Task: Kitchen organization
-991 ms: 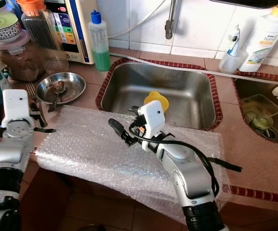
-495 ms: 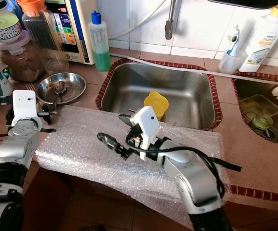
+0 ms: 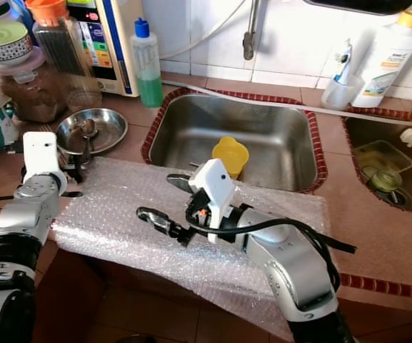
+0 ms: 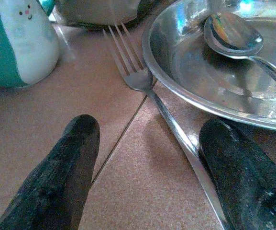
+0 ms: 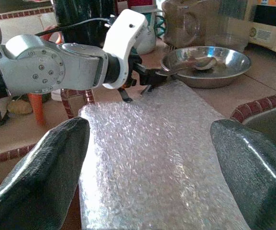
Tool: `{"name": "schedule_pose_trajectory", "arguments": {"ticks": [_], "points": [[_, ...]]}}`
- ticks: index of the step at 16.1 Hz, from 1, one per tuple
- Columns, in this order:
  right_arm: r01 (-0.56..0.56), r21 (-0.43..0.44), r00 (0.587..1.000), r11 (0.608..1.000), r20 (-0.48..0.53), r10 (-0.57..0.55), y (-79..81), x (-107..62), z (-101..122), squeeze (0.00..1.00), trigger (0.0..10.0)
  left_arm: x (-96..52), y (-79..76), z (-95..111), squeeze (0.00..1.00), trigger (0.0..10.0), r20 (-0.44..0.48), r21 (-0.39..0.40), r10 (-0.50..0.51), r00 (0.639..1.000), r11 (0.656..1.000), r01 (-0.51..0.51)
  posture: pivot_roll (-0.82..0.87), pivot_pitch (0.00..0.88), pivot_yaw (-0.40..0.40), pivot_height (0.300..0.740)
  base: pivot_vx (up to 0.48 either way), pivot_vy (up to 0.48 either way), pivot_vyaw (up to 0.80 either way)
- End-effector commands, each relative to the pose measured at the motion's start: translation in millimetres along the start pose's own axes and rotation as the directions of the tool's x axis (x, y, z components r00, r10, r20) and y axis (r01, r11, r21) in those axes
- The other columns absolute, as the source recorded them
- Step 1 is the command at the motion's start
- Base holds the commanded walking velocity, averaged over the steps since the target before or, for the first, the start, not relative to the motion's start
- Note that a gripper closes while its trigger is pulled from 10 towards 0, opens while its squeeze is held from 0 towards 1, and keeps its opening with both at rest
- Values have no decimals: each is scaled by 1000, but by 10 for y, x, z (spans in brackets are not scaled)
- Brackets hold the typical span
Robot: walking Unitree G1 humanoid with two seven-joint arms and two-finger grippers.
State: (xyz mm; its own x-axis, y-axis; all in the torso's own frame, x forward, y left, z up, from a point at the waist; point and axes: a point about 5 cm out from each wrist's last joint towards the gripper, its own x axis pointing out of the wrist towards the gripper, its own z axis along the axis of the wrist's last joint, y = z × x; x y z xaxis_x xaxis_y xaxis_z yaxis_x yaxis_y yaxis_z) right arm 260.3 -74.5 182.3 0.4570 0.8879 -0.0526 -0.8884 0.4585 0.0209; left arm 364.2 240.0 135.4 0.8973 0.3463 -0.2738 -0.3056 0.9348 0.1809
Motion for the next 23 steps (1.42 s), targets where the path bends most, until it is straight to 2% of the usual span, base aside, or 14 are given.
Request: {"name": "schedule_pose_trajectory", "arguments": {"ticks": [1, 3, 5, 9, 16, 23], "points": [[-19, -24, 1000, 1000, 8, 19, 27, 0, 64, 0, 10000, -10, 78, -381, 0, 0, -156, 5, 16, 988, 1000, -15, 30, 88, 14, 740, 0, 0, 0], [-24, -26, 1000, 999, 3, 24, 36, 9, 63, 0, 10000, -13, 117, -409, 0, 0, -161, 7, 27, 987, 1000, -27, 35, 85, 12, 740, 0, 0, 0], [-34, -37, 999, 999, -2, 34, 37, 20, 72, 0, 10000, -42, 167, -508, 0, 0, -209, -45, 20, 978, 999, -30, 36, 83, 12, 740, 0, 0, 0], [-48, -35, 999, 998, -3, 48, 38, 10, 90, 0, 10000, -74, 219, -556, 0, 0, -218, -58, 29, 976, 997, -42, 40, 85, 9, 740, 0, 0, 0], [-65, -35, 998, 997, -3, 65, 30, 2, 110, 0, 10000, -127, 196, -569, 0, 0, -195, -66, 28, 980, 997, -41, 38, 86, 5, 740, 0, 0, 0], [-67, -42, 998, 997, -14, 66, 13, 0, 96, 0, 10000, -170, 203, -527, 0, 0, -133, -121, 27, 991, 992, -43, 37, 85, -3, 740, 0, 0, 0]]}}
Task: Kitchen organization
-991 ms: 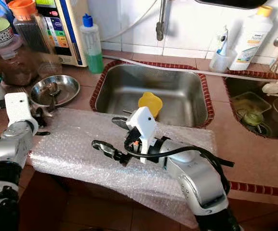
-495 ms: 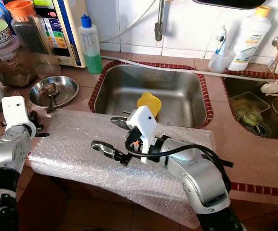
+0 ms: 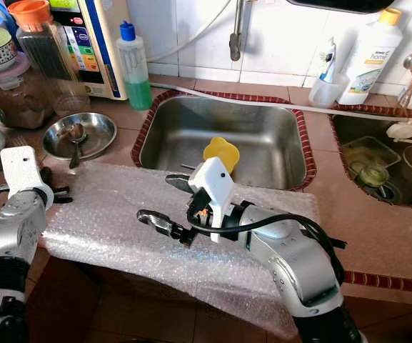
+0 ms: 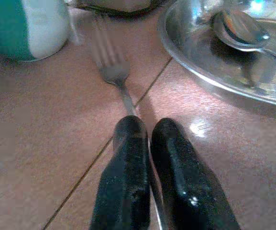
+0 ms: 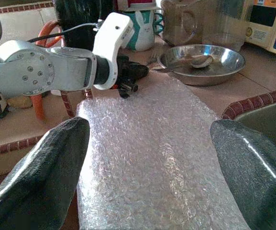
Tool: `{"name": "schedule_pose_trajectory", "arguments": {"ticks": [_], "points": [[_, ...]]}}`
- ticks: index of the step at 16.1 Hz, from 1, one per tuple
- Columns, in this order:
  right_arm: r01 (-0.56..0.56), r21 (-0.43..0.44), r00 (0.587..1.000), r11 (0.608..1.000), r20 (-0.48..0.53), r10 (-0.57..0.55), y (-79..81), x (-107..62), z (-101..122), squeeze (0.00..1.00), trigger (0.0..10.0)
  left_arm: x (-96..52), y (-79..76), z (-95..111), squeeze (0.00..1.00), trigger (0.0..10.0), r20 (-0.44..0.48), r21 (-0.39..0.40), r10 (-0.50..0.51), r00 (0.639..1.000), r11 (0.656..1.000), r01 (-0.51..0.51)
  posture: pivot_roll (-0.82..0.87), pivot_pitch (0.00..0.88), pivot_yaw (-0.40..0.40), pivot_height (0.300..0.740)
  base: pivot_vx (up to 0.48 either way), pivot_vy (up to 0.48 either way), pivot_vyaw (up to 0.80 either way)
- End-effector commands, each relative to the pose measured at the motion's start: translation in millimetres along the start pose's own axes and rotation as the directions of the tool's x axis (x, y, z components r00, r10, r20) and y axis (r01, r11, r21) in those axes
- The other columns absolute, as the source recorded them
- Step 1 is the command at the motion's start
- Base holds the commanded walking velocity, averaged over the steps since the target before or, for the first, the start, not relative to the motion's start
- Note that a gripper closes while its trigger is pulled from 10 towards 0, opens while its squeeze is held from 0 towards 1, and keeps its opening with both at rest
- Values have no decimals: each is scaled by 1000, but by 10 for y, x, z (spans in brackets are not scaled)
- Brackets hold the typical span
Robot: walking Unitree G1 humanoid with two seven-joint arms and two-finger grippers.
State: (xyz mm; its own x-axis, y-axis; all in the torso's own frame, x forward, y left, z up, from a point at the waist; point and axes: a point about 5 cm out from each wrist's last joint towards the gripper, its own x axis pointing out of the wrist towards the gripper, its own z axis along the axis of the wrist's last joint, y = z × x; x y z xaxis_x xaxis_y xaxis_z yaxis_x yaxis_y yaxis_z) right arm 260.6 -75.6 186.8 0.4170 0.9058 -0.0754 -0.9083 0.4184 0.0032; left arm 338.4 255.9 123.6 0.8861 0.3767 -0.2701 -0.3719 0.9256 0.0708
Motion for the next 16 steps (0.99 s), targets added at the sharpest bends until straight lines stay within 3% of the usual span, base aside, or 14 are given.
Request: {"name": "schedule_pose_trajectory", "arguments": {"ticks": [1, 6, 9, 12, 16], "points": [[-23, -22, 1000, 999, 10, 23, 16, 8, 53, 0, 10000, -32, 44, -315, 0, 0, -119, -3, 16, 993, 1000, -17, 37, 84, -5, 740, 0, 0, 0], [-24, -28, 1000, 999, 4, 24, 2, -2, 51, 0, 10000, -60, 29, -248, 0, 0, -58, -11, 27, 998, 1000, -28, 31, 80, -11, 740, 0, 0, 0], [-22, -33, 1000, 999, 1, 22, -8, -2, 57, 0, 10000, -92, -13, -128, 0, 0, 25, 22, 29, 999, 999, -30, 29, 79, -14, 740, 0, 0, 0], [-24, -35, 1000, 999, -2, 24, -7, 2, 51, 0, 10000, -115, -34, -5, 0, 0, 122, 81, 40, 992, 995, -50, 28, 77, -16, 740, 0, 0, 0], [-22, -40, 1000, 999, -2, 22, -21, 6, 56, 0, 10000, -187, -194, 51, 0, 0, 207, 165, -1, 978, 986, -34, 28, 73, -18, 740, 0, 0, 0]]}}
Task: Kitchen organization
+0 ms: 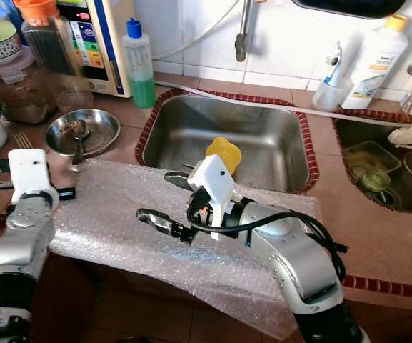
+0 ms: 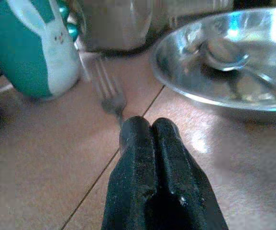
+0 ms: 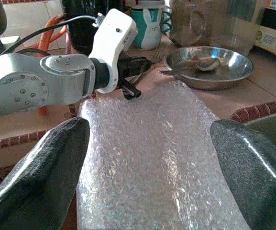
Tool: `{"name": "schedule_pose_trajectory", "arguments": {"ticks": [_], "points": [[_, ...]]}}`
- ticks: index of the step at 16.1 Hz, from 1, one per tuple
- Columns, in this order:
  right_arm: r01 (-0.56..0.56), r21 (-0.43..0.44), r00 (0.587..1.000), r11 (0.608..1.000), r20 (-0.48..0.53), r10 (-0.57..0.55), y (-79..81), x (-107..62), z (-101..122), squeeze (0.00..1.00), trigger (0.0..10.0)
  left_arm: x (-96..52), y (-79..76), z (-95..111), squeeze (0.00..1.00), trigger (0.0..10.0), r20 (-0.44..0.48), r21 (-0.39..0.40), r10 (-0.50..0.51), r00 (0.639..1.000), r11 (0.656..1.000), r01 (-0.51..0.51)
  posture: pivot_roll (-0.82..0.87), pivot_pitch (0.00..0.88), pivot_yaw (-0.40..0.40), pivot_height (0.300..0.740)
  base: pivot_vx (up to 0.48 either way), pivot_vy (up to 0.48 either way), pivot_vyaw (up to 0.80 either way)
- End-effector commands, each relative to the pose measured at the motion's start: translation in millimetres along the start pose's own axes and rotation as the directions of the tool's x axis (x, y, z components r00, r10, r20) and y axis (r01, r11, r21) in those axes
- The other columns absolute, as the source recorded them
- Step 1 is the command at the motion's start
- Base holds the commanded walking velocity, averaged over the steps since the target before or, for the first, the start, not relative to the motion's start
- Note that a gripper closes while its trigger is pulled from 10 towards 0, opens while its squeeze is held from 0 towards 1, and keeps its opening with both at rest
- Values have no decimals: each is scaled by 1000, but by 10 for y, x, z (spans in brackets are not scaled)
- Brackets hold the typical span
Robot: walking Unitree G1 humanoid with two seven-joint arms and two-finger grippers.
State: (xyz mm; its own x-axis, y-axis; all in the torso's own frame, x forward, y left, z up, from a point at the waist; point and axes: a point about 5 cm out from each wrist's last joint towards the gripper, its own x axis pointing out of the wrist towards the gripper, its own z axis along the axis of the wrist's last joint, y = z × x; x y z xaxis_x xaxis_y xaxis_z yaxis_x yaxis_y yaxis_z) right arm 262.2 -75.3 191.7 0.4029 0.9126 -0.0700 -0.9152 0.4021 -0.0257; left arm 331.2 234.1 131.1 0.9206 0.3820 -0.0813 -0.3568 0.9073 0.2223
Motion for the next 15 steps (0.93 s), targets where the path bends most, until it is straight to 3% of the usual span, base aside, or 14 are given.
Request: {"name": "schedule_pose_trajectory", "arguments": {"ticks": [1, 2, 3, 4, 5, 10, 15], "points": [[-5, -12, 1000, 1000, -8, 5, -10, 0, 4, 0, 10000, -25, -28, 19, 0, 0, 24, 20, 0, 1000, 1000, -1, 27, 72, -19, 740, 0, 0, 0], [-5, -13, 1000, 1000, -9, 5, -11, 0, 2, 0, 10000, -11, -6, 14, 0, 980, 19, 21, 13, 1000, 1000, -13, 27, 72, -18, 740, 0, 0, 0], [-4, -13, 1000, 1000, -10, 4, -11, 0, 0, 0, 10000, 16, 25, 18, 0, 6706, 7, -20, 29, 1000, 999, -29, 27, 72, -18, 740, 0, 0, 0], [-3, -14, 1000, 1000, -10, 3, -11, 2, -2, 0, 10000, 37, 40, 41, 322, 10000, 6, -64, 39, 999, 997, -39, 27, 72, -17, 740, 0, 0, 0], [-3, -14, 1000, 1000, -11, 2, -11, 4, -3, 0, 10000, 53, 46, 69, 1000, 10000, 8, -95, 43, 999, 995, -42, 27, 72, -17, 740, 0, 0, 0], [-18, -10, 1000, 1000, -13, 17, 18, 12, -13, 0, 10000, 230, 54, 198, 1000, 10000, -48, -179, 49, 998, 982, -57, 25, 75, -14, 740, 0, 0, 0], [-121, 16, 992, 992, 19, 121, 134, -49, 78, 0, 10000, 317, 90, 215, 1000, 10000, -116, -159, 94, 989, 981, -112, 13, 80, -8, 740, 0, 0, 0]]}}
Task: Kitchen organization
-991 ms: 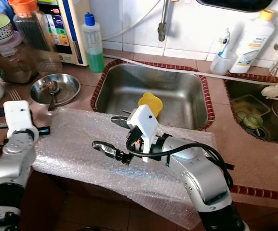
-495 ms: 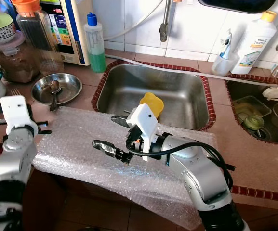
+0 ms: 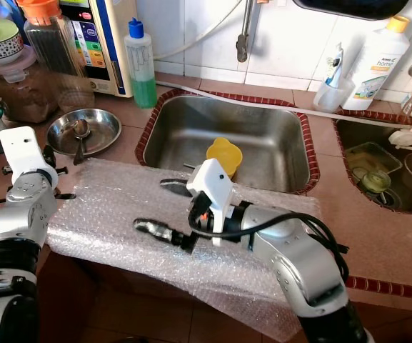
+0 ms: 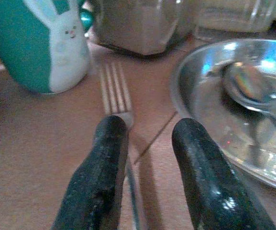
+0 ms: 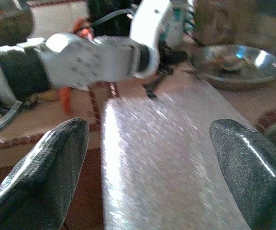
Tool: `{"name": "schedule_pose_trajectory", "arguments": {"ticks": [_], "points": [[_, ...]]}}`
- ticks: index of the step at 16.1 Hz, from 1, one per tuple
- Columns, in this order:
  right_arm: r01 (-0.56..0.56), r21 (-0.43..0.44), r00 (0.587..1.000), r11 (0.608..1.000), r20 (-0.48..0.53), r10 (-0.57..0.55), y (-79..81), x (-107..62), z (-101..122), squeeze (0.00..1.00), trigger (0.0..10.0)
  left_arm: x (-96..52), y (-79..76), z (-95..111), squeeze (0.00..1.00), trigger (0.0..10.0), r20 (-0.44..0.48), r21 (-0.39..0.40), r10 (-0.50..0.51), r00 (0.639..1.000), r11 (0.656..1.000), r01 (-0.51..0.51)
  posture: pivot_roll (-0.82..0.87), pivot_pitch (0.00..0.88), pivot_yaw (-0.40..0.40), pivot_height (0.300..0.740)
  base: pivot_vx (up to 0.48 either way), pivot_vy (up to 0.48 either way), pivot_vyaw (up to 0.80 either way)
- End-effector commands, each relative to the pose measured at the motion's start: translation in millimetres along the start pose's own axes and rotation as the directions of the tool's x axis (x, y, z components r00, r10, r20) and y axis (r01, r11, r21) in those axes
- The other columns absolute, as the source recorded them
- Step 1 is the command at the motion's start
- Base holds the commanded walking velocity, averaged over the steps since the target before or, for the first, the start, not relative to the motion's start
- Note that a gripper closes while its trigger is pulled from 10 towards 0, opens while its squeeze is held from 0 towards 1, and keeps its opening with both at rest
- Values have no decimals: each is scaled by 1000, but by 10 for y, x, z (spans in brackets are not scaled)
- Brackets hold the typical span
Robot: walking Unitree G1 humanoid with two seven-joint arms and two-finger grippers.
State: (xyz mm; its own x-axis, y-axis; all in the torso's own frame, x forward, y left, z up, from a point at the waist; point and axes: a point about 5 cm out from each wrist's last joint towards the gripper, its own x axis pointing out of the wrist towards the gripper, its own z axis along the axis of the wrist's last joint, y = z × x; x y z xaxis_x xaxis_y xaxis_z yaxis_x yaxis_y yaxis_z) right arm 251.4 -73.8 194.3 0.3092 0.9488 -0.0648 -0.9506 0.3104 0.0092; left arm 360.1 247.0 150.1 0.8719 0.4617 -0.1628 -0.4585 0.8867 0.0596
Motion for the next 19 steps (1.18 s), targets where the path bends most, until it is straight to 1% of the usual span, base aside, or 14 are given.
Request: {"name": "schedule_pose_trajectory", "arguments": {"ticks": [1, 4, 5, 7, 8, 9, 10, 11, 17, 19], "points": [[-7, -9, 1000, 1000, 15, 7, 17, -14, 54, 0, 10000, 32, 44, -3, 1000, 10000, -22, 26, 44, 999, 999, -43, 13, 82, -9, 740, 0, 0, 0], [26, -8, 999, 1000, 25, -26, -21, -10, 50, 0, 10000, 24, 54, -47, 1000, 10000, -35, 49, 63, 997, 997, -61, 16, 83, -8, 740, 0, 0, 0], [15, -18, 999, 1000, 33, -14, -3, -6, 62, 0, 10000, 24, 56, -72, 1000, 10000, -44, 43, 55, 997, 998, -54, 17, 84, -7, 740, 0, 0, 800], [13, -19, 999, 1000, 36, -12, 9, -1, 65, 0, 10000, 30, 49, -109, 1000, 10000, -64, 68, 52, 997, 997, -48, 18, 83, -5, 740, 0, 0, 800], [24, -10, 999, 1000, 38, -24, -1, 0, 59, 0, 10000, 33, 44, -113, 1000, 10000, -69, 90, 55, 996, 995, -49, 18, 83, -5, 740, 0, 0, 0], [28, -12, 999, 1000, 37, -28, -6, -1, 58, 0, 10000, 33, 40, -116, 1000, 10000, -73, 93, 55, 996, 994, -49, 17, 83, -4, 740, 0, 0, 0], [31, -16, 999, 999, 36, -31, -10, -3, 56, 0, 10000, 35, 26, -114, 765, 10000, -73, 95, 44, 996, 995, -37, 17, 84, -3, 740, 0, 0, 0], [35, -17, 999, 999, 35, -35, -16, -10, 54, 0, 10000, 36, 8, -112, 0, 10000, -73, 97, 35, 997, 995, -28, 17, 84, -3, 740, 0, 0, 0], [55, -24, 998, 998, 39, -54, -37, -1, 65, 0, 10000, 46, -17, -138, 0, 10000, -81, 122, 13, 997, 993, -3, 16, 87, 0, 740, 0, 0, 0], [59, -29, 998, 998, 39, -58, -45, 3, 72, 0, 10000, 58, -9, -129, 0, 10000, -79, 108, 2, 997, 994, 7, 19, 85, 0, 740, 0, 0, 0]]}}
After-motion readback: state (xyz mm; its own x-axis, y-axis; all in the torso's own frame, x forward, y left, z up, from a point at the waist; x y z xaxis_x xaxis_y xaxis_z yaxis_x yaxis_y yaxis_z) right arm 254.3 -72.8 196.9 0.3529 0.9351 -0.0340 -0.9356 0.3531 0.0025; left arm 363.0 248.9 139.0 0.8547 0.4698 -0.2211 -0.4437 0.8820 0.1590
